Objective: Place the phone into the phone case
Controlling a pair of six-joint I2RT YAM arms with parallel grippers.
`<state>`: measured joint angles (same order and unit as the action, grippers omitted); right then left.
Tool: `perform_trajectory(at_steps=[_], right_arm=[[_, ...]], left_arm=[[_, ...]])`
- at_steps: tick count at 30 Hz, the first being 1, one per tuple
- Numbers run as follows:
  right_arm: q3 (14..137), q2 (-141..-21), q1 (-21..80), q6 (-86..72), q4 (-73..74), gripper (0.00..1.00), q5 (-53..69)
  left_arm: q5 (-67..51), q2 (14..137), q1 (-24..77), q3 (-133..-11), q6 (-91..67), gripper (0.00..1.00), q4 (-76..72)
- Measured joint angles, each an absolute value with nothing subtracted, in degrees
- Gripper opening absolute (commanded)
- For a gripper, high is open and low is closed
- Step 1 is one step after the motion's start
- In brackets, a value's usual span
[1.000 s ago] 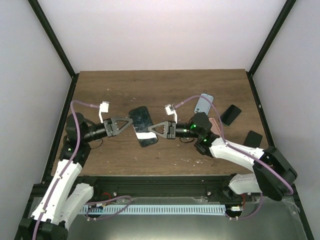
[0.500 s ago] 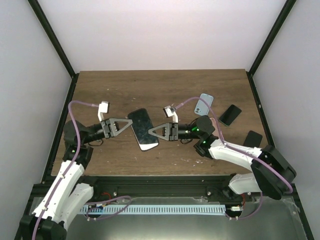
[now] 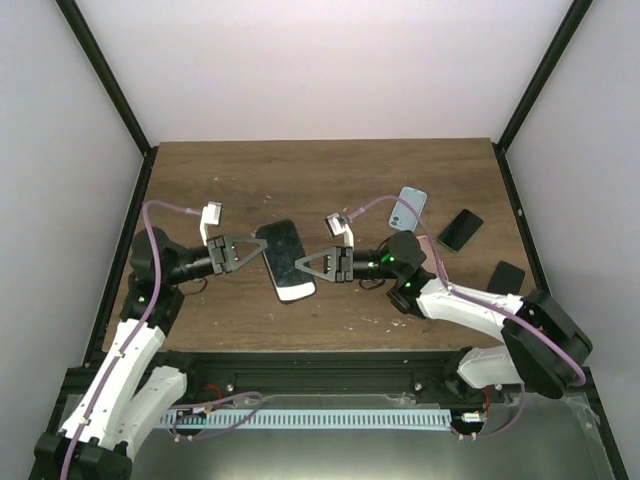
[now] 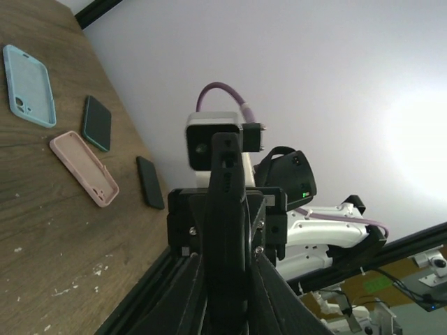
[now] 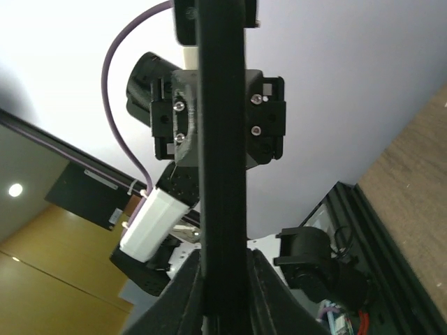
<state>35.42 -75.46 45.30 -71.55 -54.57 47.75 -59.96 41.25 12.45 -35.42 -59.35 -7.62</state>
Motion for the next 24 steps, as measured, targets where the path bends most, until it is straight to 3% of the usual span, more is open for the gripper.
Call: perform_trajectory(at_steps=[1,3,7,22,24], right_arm=[[35.4,-75.5,45.3,-71.3,-54.3,0.05,47.7],[35.4,-75.3,45.4,-71.2,-54.2,0.03,47.4],[35.4,-75.0,45.5,-71.9,-54.2,0.02,45.5],[36.1,-74.7,45.5,-73.1,-52.7,0.04,36.1],[36.1,-75.4,45.5,-73.2,-52.7,0.04,35.7]], left_arm=[[-59.9,41.4,12.4,-35.8,-58.8,0.22,-6.6],[-59.8,41.8,12.4,-36.5,-58.1,0.44,-4.8],[-59.7,42.1,12.4,-37.5,-56.9,0.59,-2.6],[-60.8,40.7,14.1,-31.9,-60.0,0.57,-6.7],[-60.8,41.4,14.4,-31.9,-60.0,0.51,-7.4]])
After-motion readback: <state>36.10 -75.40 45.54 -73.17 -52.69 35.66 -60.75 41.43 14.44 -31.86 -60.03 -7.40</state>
